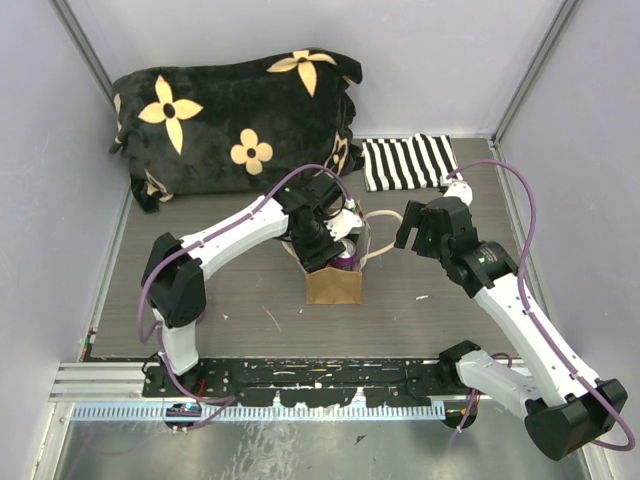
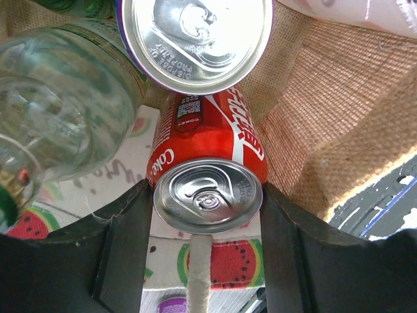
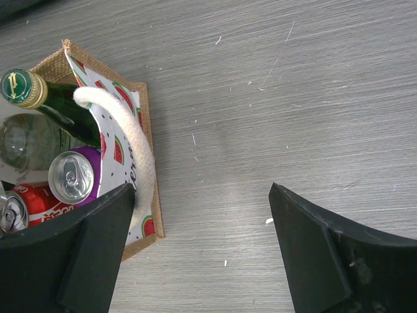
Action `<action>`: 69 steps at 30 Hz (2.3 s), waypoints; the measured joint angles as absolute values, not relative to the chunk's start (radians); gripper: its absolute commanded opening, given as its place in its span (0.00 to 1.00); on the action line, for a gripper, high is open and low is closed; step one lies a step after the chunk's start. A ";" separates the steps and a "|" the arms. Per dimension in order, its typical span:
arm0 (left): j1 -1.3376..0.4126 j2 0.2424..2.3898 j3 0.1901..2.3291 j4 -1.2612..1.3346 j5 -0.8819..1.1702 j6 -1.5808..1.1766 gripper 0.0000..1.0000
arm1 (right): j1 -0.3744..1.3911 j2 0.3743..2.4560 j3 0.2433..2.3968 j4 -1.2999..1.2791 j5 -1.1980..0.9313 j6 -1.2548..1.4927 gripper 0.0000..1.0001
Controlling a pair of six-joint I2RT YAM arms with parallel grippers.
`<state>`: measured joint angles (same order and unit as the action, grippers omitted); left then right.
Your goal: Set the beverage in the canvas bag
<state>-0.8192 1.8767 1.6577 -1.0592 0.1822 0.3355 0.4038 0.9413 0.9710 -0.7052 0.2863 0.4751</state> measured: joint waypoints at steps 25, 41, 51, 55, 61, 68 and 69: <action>-0.830 1.872 1.794 -1.126 0.172 0.301 0.92 | 0.403 0.943 0.971 -0.709 0.287 0.480 0.89; -0.373 1.575 1.834 -1.194 0.205 0.280 0.98 | 0.403 0.943 0.968 -0.709 0.286 0.482 0.90; -0.035 1.280 1.341 -1.343 0.146 0.476 0.98 | 0.403 0.942 0.948 -0.709 0.279 0.482 0.90; 0.016 1.165 1.222 -1.349 0.134 0.500 0.98 | 0.403 0.942 0.929 -0.713 0.274 0.482 0.90; 0.047 1.134 1.080 -1.333 0.120 0.522 0.98 | 0.403 0.942 0.919 -0.714 0.266 0.482 0.90; 0.114 1.154 1.016 -1.291 0.123 0.551 0.98 | 0.403 0.941 0.919 -0.721 0.266 0.482 0.90; 0.124 1.164 1.013 -1.284 0.126 0.554 0.98 | 0.403 0.940 0.919 -0.723 0.266 0.482 0.90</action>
